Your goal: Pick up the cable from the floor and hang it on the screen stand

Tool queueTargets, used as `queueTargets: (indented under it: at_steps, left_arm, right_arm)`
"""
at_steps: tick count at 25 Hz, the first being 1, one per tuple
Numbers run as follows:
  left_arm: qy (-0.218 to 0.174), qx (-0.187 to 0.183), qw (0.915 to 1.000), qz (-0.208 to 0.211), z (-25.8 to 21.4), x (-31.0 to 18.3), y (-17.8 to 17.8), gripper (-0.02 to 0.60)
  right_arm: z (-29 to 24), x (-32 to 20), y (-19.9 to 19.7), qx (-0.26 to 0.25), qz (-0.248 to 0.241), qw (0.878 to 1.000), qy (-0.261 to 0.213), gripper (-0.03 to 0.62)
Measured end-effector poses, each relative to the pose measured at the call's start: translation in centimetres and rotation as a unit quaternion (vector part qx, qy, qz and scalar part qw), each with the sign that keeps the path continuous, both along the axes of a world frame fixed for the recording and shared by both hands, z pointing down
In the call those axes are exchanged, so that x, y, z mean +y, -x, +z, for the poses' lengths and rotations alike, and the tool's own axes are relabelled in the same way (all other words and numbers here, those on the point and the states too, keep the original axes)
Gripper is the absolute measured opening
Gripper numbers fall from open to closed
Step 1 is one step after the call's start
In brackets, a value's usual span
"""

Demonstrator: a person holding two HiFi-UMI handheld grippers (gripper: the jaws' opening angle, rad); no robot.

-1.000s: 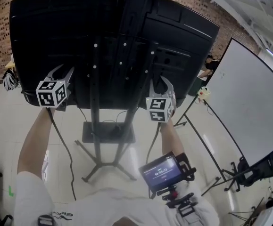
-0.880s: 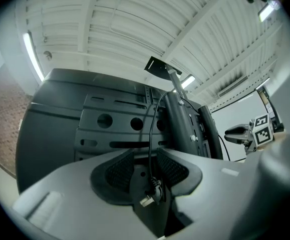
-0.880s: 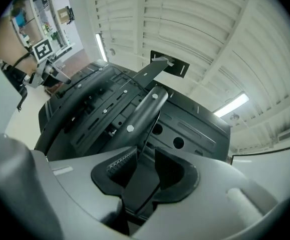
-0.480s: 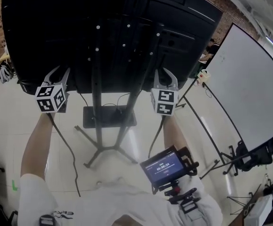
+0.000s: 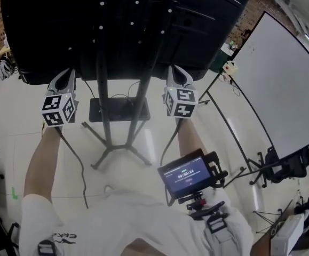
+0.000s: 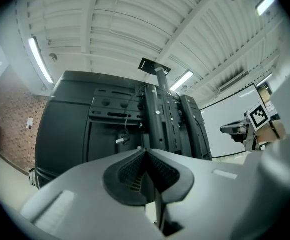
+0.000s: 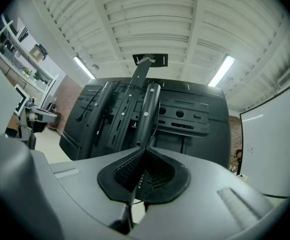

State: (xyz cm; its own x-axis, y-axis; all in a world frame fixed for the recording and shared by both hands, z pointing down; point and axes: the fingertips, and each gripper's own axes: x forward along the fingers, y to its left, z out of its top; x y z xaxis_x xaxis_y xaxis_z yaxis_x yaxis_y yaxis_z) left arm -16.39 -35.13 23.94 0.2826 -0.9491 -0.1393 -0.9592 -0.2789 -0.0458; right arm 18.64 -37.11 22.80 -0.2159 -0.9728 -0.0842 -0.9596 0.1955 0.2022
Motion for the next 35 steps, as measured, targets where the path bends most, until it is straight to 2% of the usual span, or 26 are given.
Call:
queueTargets:
  at_steps: [5,9,11,16,23,27,31,35]
  left_arm:
    - [0.011,-0.006,0.9999,-0.01,2.1,7.1,-5.4,0.003]
    - [0.037,0.007,0.999,-0.022,6.3,9.4,-7.0,0.003]
    - [0.048,0.008,0.9984,-0.03,7.4,12.4,-8.9,0.003]
    - [0.065,-0.019,0.996,-0.058,9.0,19.3,-12.7,0.002]
    - [0.097,-0.04,0.9916,-0.075,12.8,25.2,-14.4,0.003]
    - [0.11,-0.039,0.9898,-0.082,15.0,27.5,-14.6,0.003]
    - [0.104,-0.033,0.9892,-0.098,16.2,29.5,-14.1,0.003]
    - [0.086,-0.039,0.9909,-0.095,17.2,31.1,-14.0,0.003]
  right_arm:
    - [1.7,5.6,-2.5,-0.009,-0.04,0.999,0.014,0.014]
    - [4.6,7.2,-2.7,-0.008,-0.065,0.997,0.031,0.014]
    - [5.6,9.6,-4.0,-0.01,-0.078,0.996,0.04,0.014]
    - [8.3,15.4,-5.5,-0.021,-0.113,0.991,0.064,0.014]
    - [14.5,20.2,-4.7,-0.04,-0.139,0.982,0.117,0.014]
    - [17.2,22.9,-4.2,-0.044,-0.141,0.979,0.14,0.014]
    - [18.2,25.9,-3.6,-0.044,-0.135,0.981,0.131,0.012]
    - [18.8,28.9,-1.9,-0.046,-0.14,0.983,0.114,0.012]
